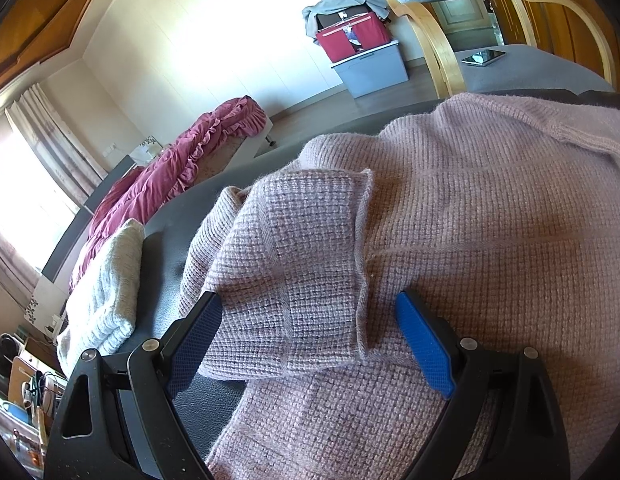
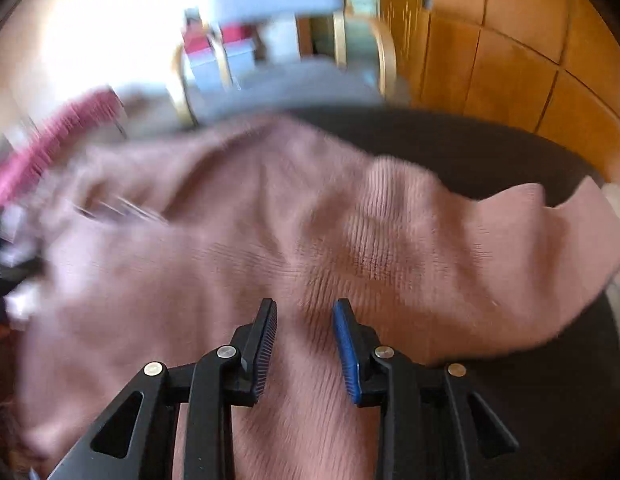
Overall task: Fold clothes
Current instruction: 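Close the left gripper on the folded sleeve edge of the pink sweater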
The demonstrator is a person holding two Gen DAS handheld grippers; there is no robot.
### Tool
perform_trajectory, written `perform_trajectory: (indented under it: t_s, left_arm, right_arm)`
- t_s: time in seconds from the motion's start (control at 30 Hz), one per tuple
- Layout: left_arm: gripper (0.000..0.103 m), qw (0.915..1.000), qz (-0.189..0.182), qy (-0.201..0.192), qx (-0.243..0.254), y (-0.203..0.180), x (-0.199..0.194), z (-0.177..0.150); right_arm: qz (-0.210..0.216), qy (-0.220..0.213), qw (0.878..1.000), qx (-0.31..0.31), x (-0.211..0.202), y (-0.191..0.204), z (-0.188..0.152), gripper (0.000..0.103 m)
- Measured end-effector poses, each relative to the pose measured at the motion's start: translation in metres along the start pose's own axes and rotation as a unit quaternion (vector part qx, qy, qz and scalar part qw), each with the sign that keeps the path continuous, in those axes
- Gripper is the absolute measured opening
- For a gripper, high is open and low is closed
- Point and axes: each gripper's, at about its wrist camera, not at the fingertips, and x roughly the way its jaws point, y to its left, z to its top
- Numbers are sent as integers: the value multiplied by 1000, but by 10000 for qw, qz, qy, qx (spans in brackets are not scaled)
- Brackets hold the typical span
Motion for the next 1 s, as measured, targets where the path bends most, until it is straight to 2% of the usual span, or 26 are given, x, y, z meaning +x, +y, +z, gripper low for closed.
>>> perform_trajectory:
  t_s: [0.03,0.07,0.1,0.13,0.17,0.23,0.33,0.4,0.47,0.5,0.53,0.57,0.67,0.73,0.77,0.8,0.83,0.9,0.97,1.0]
  left_arm:
    - [91,10000,-28,20,-38,1,0,-1]
    - [91,9999,-62,49,-87,4,0,-3]
    - [91,9998,-105,92,-153,6,-1,-5]
    - [91,9995,-161,151,-244,10,-2,-8]
    - [91,9990,-219,211,-340,13,-3,-11]
    - [91,9970,-388,336,-577,21,-6,-19]
    - [91,9927,-623,499,-902,32,-10,-29]
    - [91,9927,-603,505,-910,32,-9,-31]
    - [92,9928,-584,512,-917,31,-8,-32]
    - [93,9928,-574,515,-921,31,-8,-33]
    - [93,9928,-564,518,-925,31,-8,-34]
    - [93,9928,-554,521,-928,31,-8,-34]
    - [93,9929,-521,526,-931,31,-7,-36]
    - [93,9934,-485,512,-902,30,-9,-37]
    - [93,9932,-503,512,-918,31,-9,-37]
    - [93,9923,-565,521,-973,33,-9,-38]
    - [93,9909,-663,542,-1043,36,-9,-39]
    - [93,9861,-946,613,-1223,45,-6,-41]
    - [93,9816,-1210,680,-1310,53,-4,-42]
    - [93,9814,-1262,688,-1269,56,-4,-42]
  right_arm:
    - [-173,-76,9998,-104,8,2,2,36]
    - [-346,-250,9989,-206,12,3,2,50]
    - [-471,-337,9982,-177,15,1,3,59]
    - [-451,-330,9984,-8,18,-7,3,80]
    - [-354,-299,9987,195,20,-16,4,90]
    - [-300,-263,9982,450,24,-29,5,89]
    - [-626,-290,9976,16,24,-17,9,82]
    - [-810,-185,9962,-277,19,-8,15,81]
    - [-895,-214,9952,-346,4,7,26,61]
    - [-776,-414,9957,-289,-10,17,31,61]
    - [-467,-688,9964,-170,-26,23,36,62]
    - [51,-986,9951,19,-41,30,42,64]
    - [1523,-1440,9767,461,-52,60,61,64]
    - [2028,-1576,9651,515,-35,89,72,61]
    - [2228,-1632,9597,518,-26,103,77,53]
    - [2365,-1644,9565,472,-14,117,80,43]
    - [2460,-1626,9547,393,1,131,82,22]
    - [2791,-1412,9495,231,27,153,77,20]
    - [3396,-941,9354,278,48,159,79,20]
    - [3587,-836,9290,364,53,157,80,20]
